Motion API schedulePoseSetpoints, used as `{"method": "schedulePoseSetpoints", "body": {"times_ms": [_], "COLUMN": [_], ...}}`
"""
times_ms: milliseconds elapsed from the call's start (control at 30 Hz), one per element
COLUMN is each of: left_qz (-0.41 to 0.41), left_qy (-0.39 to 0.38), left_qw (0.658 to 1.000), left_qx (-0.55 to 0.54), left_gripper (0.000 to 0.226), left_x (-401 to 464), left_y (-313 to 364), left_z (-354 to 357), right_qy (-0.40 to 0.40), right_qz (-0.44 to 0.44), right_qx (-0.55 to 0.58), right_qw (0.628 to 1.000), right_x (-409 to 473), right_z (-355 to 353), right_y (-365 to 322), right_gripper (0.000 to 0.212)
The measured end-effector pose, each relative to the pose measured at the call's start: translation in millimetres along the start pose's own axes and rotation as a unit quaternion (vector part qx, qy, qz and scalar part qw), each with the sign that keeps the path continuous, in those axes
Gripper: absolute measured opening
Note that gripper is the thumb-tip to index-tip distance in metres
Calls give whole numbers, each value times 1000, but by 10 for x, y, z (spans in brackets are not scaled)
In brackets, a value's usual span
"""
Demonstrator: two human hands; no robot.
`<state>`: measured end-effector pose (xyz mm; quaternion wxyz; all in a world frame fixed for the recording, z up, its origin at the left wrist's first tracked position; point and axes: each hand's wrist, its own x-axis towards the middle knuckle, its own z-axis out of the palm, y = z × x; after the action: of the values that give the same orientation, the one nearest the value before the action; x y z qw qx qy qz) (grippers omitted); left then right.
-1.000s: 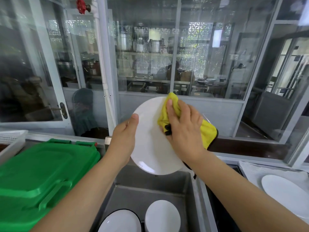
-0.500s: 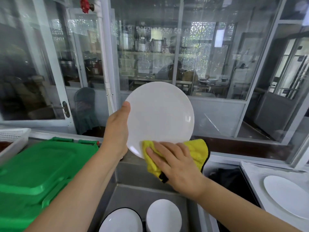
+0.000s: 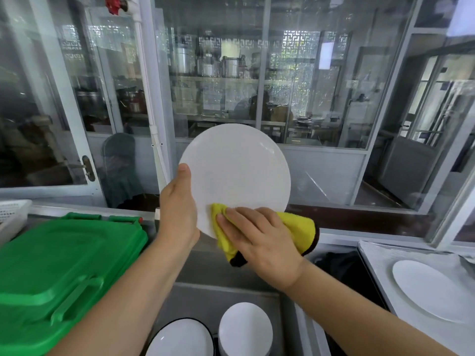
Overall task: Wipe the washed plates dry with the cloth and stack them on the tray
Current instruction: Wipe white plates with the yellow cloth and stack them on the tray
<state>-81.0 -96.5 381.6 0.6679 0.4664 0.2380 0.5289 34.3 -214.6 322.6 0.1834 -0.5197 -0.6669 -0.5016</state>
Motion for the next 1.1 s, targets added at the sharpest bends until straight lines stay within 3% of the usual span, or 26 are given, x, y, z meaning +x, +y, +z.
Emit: {"method": "schedulePoseSetpoints", "body": {"times_ms": [167, 300, 433, 533, 633, 800, 933, 1000, 1100], "left_qz": [-87, -130, -64, -10, -5, -54, -115, -154, -144], "left_qy": [-62, -53, -8, 38, 31, -51, -143, -170, -118], "left_qw": [983, 989, 994, 992, 996, 997, 966, 957, 980], "left_qx": [147, 43, -89, -123, -83, 23, 180, 180, 64], "left_gripper": [37, 18, 16, 17, 14, 7, 10, 11, 11], "left_x": [223, 178, -250, -439, -427, -217, 86, 171, 65], "left_y": [304, 342, 54, -51, -57, 60, 309, 387, 294], "left_z": [-143, -98, 126, 186, 118, -36, -159, -152, -52], "right_qy": [42, 102, 146, 155, 157, 127, 90, 79, 95], "right_qz": [-47, 2, 82, 98, 83, -12, -68, -55, 25], "right_qx": [-9, -3, -24, -19, -13, -12, -17, -10, -2], "right_qw": [998, 995, 986, 983, 984, 992, 993, 995, 995], "right_x": [-110, 11, 107, 38, -67, -227, -289, -285, -193], "right_z": [-150, -166, -168, -119, -79, -81, -107, -110, -134], "right_y": [405, 342, 221, 71, 12, 274, 507, 488, 406], "right_gripper": [27, 26, 21, 26, 36, 36, 30, 29, 31]}}
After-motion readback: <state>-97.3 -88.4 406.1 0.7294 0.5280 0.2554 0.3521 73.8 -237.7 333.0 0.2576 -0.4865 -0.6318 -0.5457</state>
